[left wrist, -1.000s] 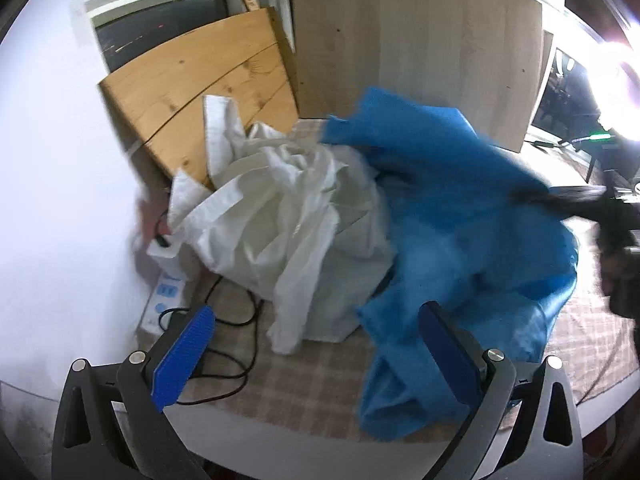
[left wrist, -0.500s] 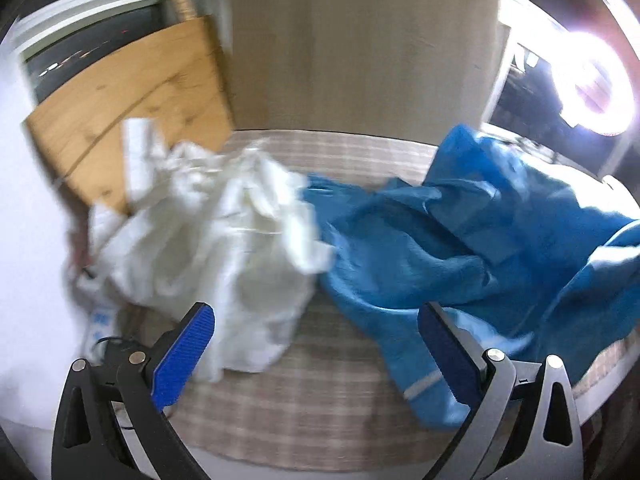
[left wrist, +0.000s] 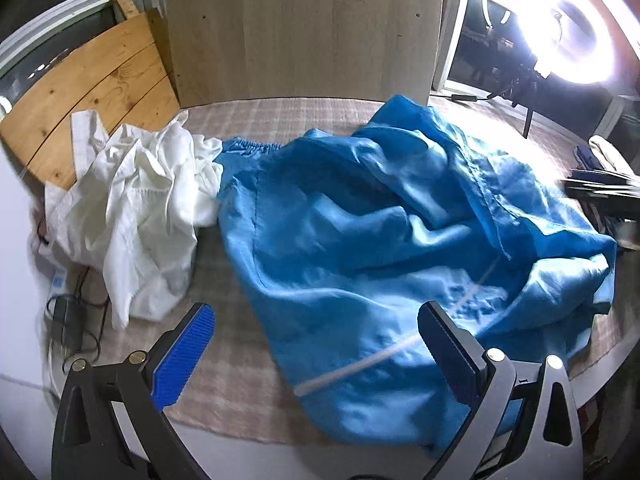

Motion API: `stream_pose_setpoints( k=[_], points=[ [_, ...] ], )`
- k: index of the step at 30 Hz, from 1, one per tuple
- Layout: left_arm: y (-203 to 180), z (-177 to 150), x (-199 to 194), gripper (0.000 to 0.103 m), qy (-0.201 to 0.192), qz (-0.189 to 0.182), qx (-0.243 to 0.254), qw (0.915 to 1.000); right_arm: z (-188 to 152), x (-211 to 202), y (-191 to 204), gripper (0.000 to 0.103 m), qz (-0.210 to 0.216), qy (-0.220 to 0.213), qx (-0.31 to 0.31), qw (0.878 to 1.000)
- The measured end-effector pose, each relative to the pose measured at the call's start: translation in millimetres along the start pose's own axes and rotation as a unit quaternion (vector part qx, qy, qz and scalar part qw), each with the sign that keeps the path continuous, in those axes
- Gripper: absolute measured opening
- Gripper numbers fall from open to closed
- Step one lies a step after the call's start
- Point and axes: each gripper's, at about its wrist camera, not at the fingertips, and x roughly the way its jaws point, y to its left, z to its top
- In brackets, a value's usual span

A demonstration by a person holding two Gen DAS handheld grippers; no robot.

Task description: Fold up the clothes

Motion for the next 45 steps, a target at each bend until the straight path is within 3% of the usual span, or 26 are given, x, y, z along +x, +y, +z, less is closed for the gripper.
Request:
stream_pose_setpoints(
  k=[4,6,8,9,12,16,19,21,23,25,27,29,30,32,35,36,37,38,39,40,41,42,44,45],
  points=[
    [-5,-14,-10,0.102,0.007,0.037,-0.026,0.9989,19,79,44,0.071,0.028,0.047,-0.063,0.997],
    [-4,-21,-13,0.102,0.012,0.056,-0.041,0.9975,17,101,56,0.07,0.006,0.035,-0.097,0.995],
    [-4,-26,-16,0.102,0.014,0.07,-0.052,0.9961,15,111,60,0.032,-0.003,0.024,-0.122,0.992],
    [-4,-27,-18,0.102,0.014,0.074,-0.058,0.9955,13,108,55,0.001,0.011,0.022,-0.125,0.992],
    [-10,-28,-21,0.102,0.011,0.077,-0.07,0.9945,8,70,7,0.002,0.064,-0.014,-0.07,0.995],
    [-35,-18,-20,0.102,0.001,0.056,-0.057,0.9968,-9,-9,-88,0.002,0.041,-0.085,0.018,0.995],
    [-71,-5,-18,0.102,-0.009,0.031,-0.016,0.9993,-35,-71,-161,0.002,-0.029,-0.141,0.08,0.986],
    [-94,2,-13,0.102,-0.009,0.009,0.013,0.9998,-53,-92,-194,0.004,-0.084,-0.119,0.096,0.985],
    [-118,8,-7,0.102,-0.007,-0.025,0.048,0.9985,-71,-105,-219,0.019,-0.135,-0.085,0.109,0.981],
    [-140,11,2,0.102,0.002,-0.049,0.081,0.9955,-97,-113,-225,0.054,-0.162,-0.069,0.12,0.977],
    [-158,11,13,0.102,0.013,-0.065,0.111,0.9916,-120,-121,-219,0.059,-0.165,-0.073,0.114,0.977],
    [-170,7,26,0.102,0.028,-0.061,0.14,0.9878,-136,-125,-215,0.06,-0.139,-0.073,0.125,0.98],
    [-174,5,35,0.102,0.038,-0.057,0.153,0.9858,-145,-125,-210,0.066,-0.12,-0.071,0.133,0.981],
    [-179,-1,55,0.102,0.059,-0.046,0.168,0.9829,-161,-114,-203,0.069,-0.071,-0.06,0.139,0.986],
    [-185,-8,85,0.1,0.094,-0.038,0.178,0.9788,-171,-82,-186,0.069,-0.047,-0.028,0.129,0.99],
    [-188,-9,96,0.098,0.11,-0.048,0.175,0.9771,-170,-72,-181,0.069,-0.044,-0.019,0.123,0.991],
    [-189,-10,103,0.081,0.126,-0.062,0.169,0.9755,-168,-61,-176,0.069,-0.041,-0.011,0.117,0.992],
    [-189,-11,109,0.056,0.141,-0.078,0.159,0.974,-168,-50,-173,0.069,-0.04,-0.002,0.11,0.993],
    [-189,-11,112,0.044,0.156,-0.098,0.142,0.9726,-170,-39,-172,0.069,-0.041,0.005,0.102,0.994],
    [-188,-12,114,0.023,0.165,-0.114,0.128,0.9713,-167,-27,-170,0.069,-0.043,0.012,0.095,0.994],
    [-187,-12,110,0.012,0.162,-0.121,0.122,0.9717,-167,-19,-170,0.069,-0.038,0.016,0.093,0.995],
    [-185,-12,103,0.011,0.153,-0.124,0.12,0.973,-169,-13,-169,0.068,-0.029,0.019,0.092,0.995],
    [-178,-11,84,0.007,0.13,-0.125,0.118,0.9765,-171,-1,-168,0.042,-0.013,0.025,0.091,0.995],
    [-173,-10,74,0.006,0.119,-0.125,0.112,0.9787,-173,0,-169,0.001,0.004,0.026,0.096,0.995]
  ],
)
